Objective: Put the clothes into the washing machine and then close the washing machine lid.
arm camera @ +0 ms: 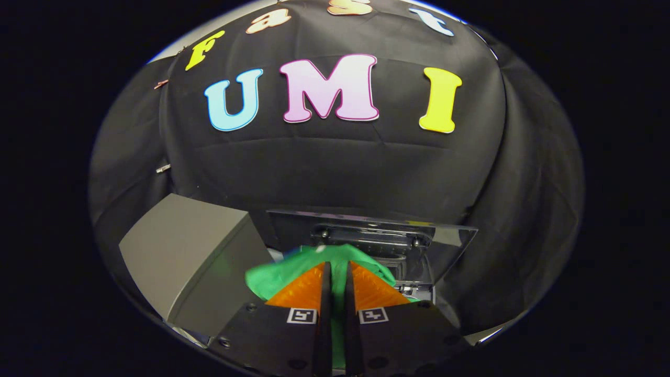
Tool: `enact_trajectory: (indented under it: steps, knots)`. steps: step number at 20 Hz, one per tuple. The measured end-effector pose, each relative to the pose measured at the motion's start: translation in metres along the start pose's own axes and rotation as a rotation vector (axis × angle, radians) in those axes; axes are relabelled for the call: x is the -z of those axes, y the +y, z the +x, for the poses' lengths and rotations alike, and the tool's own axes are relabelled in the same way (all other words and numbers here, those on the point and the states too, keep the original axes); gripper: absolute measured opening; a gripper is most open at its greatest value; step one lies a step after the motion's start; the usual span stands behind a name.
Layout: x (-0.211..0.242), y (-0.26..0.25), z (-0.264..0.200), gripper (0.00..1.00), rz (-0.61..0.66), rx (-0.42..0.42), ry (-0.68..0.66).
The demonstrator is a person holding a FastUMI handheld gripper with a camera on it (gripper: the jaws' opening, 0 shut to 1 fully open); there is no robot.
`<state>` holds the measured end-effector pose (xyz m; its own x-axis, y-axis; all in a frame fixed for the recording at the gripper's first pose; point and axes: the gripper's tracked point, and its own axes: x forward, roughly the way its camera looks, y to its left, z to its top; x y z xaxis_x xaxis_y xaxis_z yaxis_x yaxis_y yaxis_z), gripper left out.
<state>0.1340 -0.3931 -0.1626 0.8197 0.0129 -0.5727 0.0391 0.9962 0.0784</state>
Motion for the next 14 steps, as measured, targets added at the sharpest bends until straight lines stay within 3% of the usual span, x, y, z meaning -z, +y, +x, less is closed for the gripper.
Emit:
enact_trajectory:
  steps: [3,7,12,14]
  knots:
    - [0.024,-0.015,0.035,0.14,-0.039,-0.005,0.071]
    - [0.074,-0.027,0.061,0.14,0.005,-0.021,0.187]
    - [0.173,-0.031,0.068,0.14,0.0,-0.022,0.383]
    - [0.217,-0.038,0.081,0.14,0.001,0.018,0.473]
